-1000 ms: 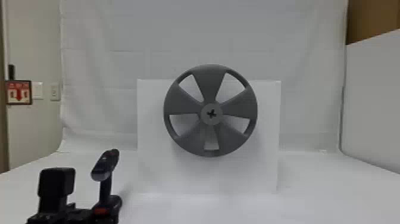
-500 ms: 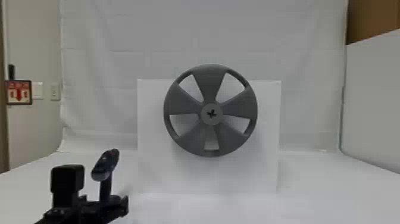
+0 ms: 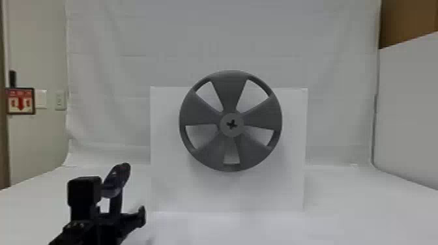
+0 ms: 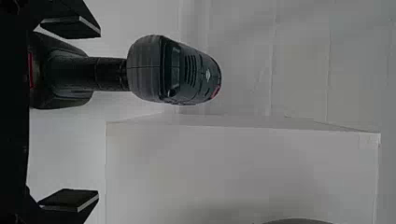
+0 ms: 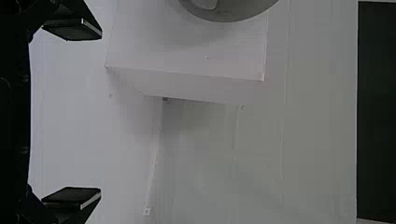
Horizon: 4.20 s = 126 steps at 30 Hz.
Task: Grasp the drill and bring into the middle of wheel
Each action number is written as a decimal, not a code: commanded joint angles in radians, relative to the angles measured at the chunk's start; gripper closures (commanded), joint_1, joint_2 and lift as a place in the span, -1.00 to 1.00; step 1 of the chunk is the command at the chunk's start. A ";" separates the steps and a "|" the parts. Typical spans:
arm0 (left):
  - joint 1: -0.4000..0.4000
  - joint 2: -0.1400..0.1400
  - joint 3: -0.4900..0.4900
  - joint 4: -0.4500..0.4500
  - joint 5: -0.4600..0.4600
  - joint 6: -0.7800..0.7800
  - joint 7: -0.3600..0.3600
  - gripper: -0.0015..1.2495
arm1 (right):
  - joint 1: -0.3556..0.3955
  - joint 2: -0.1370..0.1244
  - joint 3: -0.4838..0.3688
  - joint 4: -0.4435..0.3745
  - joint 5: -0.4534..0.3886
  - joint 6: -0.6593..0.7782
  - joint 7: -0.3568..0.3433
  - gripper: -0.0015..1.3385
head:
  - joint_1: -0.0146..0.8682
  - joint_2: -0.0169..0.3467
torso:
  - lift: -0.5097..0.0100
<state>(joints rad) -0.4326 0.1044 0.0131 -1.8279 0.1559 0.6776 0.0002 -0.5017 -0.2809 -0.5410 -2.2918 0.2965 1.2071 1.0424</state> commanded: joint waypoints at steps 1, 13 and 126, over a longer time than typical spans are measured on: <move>-0.012 -0.003 -0.009 0.042 -0.006 -0.044 0.021 -0.88 | 0.000 -0.001 0.001 0.000 0.001 0.000 0.001 -0.82 | -0.85 -0.74 | -0.59; -0.049 -0.006 -0.021 0.122 -0.022 -0.099 0.060 -0.88 | 0.000 -0.003 0.007 0.000 0.003 0.002 0.001 -0.82 | -0.85 -0.74 | -0.59; 0.057 0.052 -0.180 -0.542 0.125 0.301 0.083 0.95 | 0.000 0.003 -0.013 0.005 0.000 0.005 0.001 -0.82 | -0.85 -0.74 | -0.59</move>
<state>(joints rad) -0.3775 0.1561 -0.1412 -2.3617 0.2579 0.9786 0.0887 -0.5017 -0.2786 -0.5490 -2.2872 0.2960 1.2118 1.0426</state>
